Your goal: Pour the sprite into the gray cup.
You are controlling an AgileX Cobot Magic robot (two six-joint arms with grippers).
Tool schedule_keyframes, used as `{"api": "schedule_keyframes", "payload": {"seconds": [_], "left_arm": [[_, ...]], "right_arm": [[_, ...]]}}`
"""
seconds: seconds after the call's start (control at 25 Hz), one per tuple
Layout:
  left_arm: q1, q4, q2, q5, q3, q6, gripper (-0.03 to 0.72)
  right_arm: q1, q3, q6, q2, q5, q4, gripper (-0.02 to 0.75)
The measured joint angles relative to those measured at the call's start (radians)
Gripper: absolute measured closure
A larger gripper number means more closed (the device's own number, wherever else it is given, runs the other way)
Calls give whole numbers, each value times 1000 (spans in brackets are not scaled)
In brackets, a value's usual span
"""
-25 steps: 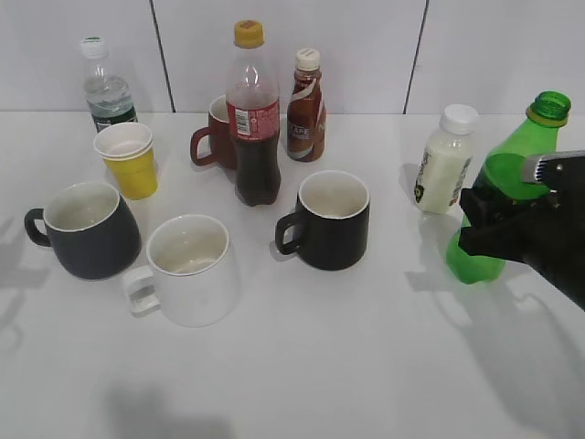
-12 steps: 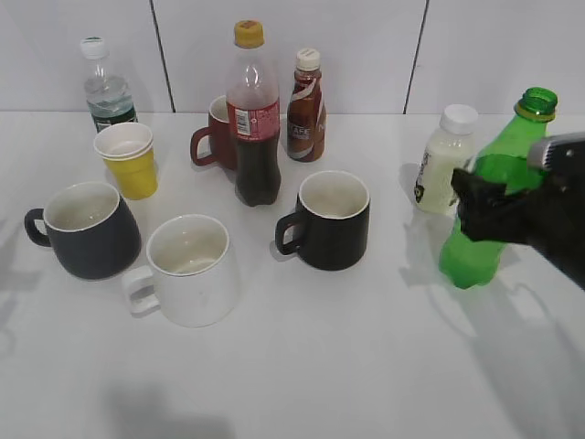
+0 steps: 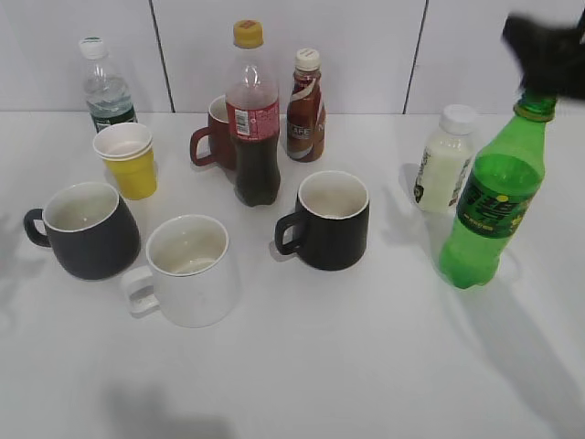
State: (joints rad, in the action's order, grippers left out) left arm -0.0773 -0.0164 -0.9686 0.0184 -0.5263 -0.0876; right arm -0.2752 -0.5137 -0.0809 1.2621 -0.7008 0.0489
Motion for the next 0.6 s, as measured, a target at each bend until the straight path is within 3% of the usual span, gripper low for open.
{"api": "schedule_keyframes", "payload": {"seconds": [0.12,0.28,0.6], "left_arm": [[0,9,68,242,-115,1,486],[0,26,230,458,-173,2,423],[0,34,560,863,-179,93,380]], "right_arm": [[0,-144,-2,-195,335,-17,142],[0,-278,-2,-424,727,-39,143],[0,-283,35,-738,1507,-27,146]]}}
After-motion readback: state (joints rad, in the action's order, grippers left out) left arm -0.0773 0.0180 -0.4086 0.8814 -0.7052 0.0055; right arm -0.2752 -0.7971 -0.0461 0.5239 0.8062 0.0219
